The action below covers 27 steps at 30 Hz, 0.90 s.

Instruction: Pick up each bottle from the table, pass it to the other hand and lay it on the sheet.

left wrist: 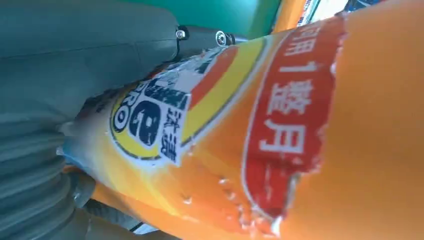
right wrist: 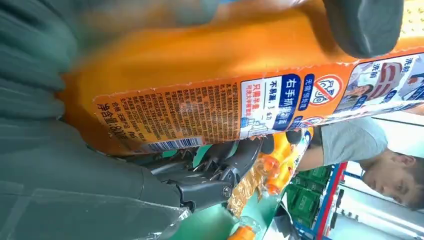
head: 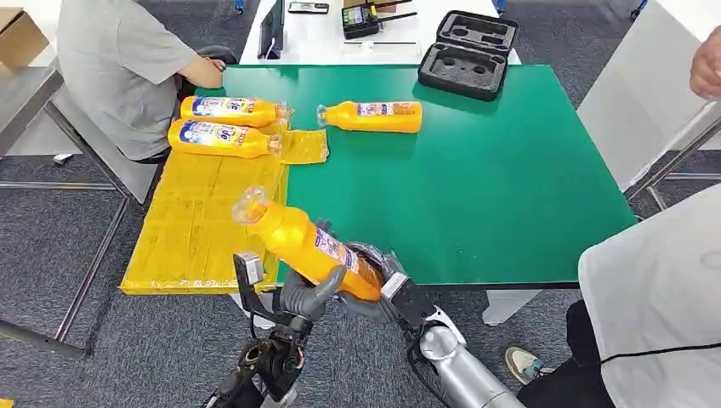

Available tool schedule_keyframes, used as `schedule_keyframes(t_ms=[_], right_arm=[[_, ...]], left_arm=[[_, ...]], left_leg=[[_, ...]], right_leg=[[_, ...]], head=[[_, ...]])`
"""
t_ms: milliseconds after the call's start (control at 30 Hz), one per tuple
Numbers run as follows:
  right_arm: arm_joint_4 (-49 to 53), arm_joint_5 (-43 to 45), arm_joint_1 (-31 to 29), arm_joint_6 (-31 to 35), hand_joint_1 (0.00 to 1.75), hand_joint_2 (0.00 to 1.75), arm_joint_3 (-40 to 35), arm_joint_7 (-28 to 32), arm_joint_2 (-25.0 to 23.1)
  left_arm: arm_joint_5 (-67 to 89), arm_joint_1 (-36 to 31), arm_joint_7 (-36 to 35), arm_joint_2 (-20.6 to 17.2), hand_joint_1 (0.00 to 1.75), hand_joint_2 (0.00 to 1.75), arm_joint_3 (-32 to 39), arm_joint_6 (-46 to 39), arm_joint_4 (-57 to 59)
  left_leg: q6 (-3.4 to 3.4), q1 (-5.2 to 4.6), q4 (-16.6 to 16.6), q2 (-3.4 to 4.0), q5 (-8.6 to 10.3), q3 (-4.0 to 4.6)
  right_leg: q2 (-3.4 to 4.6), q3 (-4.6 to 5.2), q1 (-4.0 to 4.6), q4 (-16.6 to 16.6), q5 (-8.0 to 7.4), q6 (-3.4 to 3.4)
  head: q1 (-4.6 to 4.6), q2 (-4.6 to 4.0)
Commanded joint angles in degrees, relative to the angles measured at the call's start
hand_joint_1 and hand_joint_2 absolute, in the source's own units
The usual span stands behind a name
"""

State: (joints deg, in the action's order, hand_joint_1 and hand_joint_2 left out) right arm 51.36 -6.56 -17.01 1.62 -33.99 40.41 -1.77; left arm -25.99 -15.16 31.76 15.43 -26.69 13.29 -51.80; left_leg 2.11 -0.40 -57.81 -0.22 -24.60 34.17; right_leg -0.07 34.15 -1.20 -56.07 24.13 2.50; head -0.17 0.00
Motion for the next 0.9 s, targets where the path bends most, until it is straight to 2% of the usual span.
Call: schedule_keyframes(t_ms=[33, 733, 767, 800, 900], right_arm=[[-0.03, -0.77, -1.02, 0.68, 1.75, 1.75, 1.45, -0.41, 1.17], [-1.89, -0.7, -2.71, 1.2, 1.75, 1.75, 2.42, -0.41, 1.28], [-1.6, -0.74, -2.66, 1.15, 1.75, 1.75, 2.3, -0.41, 1.4], [-1.39, -0.95, -2.61, 1.46, 1.75, 1.75, 2.12, -0.41, 1.49], [-0.84, -0.88, -2.33, 1.73, 1.75, 1.75, 2.03, -0.41, 1.49]], left_arm=[[0.54, -2.23, 0.06, -0.07, 0.0, 1.75, -0.57, -0.19, 3.39], [1.76, -0.12, -0.69, -0.68, 0.0, 1.75, -0.58, -1.45, -0.32], [1.86, 0.45, -0.69, -0.93, 0.0, 0.0, -0.55, -1.58, -0.82], [1.9, 0.88, -0.67, -1.13, 0.0, 1.75, -0.46, -1.7, -1.25], [1.94, 1.62, -0.6, -1.42, 0.0, 1.75, -0.18, -1.87, -2.05]], left_leg=[[-0.06, 0.01, 0.02, -0.04, -0.02, -0.06], [-0.09, 0.04, -0.01, 0.05, -0.06, -0.09], [-0.07, 0.03, 0.0, 0.05, -0.04, -0.05], [-0.12, 0.07, -0.02, 0.07, -0.09, -0.13], [-0.13, 0.07, -0.01, 0.1, -0.1, -0.16]], right_leg=[[-0.05, -0.07, 0.02, 0.01, 0.03, -0.06], [0.04, -0.11, 0.05, 0.0, 0.03, -0.09], [0.04, -0.07, 0.03, 0.01, 0.02, -0.08], [0.06, -0.16, 0.07, 0.01, 0.06, -0.12], [0.09, -0.18, 0.07, 0.02, 0.05, -0.12]], head=[[-0.02, 0.0], [0.0, 0.0], [-0.02, 0.0], [0.0, 0.0], [0.0, 0.0]])
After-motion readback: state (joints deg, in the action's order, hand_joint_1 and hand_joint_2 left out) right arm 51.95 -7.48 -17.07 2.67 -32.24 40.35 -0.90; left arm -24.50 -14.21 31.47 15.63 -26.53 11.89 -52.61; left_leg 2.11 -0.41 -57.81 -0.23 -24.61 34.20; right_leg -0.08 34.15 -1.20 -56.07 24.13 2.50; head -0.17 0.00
